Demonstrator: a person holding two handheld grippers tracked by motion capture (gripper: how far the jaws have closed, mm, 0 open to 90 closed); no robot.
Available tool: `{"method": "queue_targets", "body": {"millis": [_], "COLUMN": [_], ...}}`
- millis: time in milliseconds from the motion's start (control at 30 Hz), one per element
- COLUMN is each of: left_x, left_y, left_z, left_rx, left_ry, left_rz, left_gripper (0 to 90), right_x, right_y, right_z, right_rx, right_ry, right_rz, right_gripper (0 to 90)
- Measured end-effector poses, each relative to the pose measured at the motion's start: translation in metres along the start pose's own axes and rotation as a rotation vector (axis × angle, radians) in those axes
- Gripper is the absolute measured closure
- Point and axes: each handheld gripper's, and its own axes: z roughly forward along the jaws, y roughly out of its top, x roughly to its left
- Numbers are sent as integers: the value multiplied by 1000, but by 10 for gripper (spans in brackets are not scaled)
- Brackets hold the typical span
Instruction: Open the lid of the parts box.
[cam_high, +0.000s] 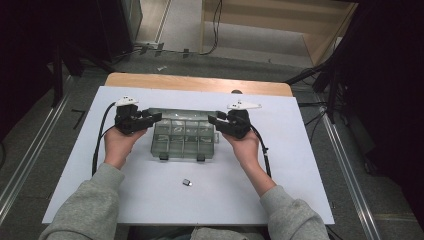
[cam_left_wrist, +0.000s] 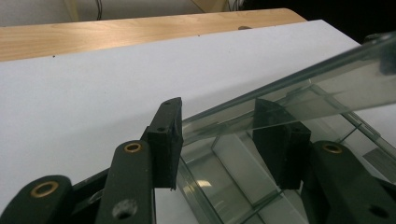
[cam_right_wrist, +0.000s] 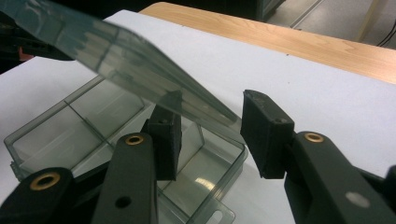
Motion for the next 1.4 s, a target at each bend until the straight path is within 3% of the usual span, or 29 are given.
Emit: {"method": "queue_targets", "body": {"millis": [300,533,800,1400], "left_x": [1,2,3,7], "left_y": [2,3,1,-2], "left_z": [5,10,18,29], "left_rx": [-16,-30,-31,-54], "left_ry": [13,20,42,58], "left_rz": [1,-5,11,-20], "left_gripper": [524,521,523,526], "right_x": [-4,-3,-5,-7], "right_y": [1,1,2,0], "right_z": [2,8,15,30], "right_rx": [-21,-6,1,-30], "right_ry": [-3,-25,-47,-100], "right_rz": [34,15,33,56], "right_gripper": [571,579,586,610]}}
